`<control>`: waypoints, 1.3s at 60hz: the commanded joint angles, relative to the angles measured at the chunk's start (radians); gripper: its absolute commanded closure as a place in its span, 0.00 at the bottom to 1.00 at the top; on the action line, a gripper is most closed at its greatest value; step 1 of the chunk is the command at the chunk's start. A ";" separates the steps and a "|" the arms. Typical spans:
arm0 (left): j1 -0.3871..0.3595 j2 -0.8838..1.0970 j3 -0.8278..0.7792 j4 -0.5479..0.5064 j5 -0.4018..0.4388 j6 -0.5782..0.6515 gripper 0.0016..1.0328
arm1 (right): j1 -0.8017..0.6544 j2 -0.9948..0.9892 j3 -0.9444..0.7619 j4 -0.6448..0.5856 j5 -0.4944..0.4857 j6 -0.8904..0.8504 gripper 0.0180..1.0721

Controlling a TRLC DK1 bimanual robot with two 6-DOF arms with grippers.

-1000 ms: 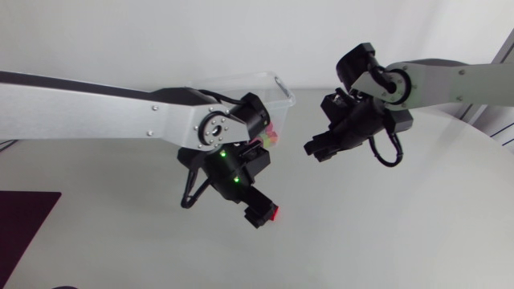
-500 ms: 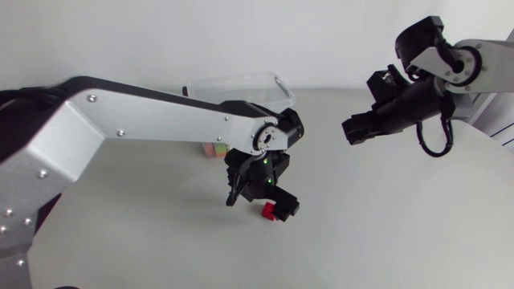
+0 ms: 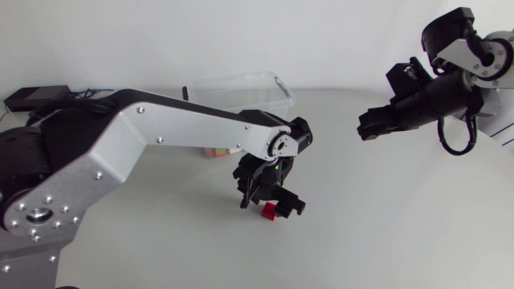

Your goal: Place the duplo bricks in the container

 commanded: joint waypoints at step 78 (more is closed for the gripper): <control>0.306 -0.581 -0.294 0.120 -0.010 0.098 0.87 | 0.370 0.422 0.498 0.213 0.077 0.133 0.72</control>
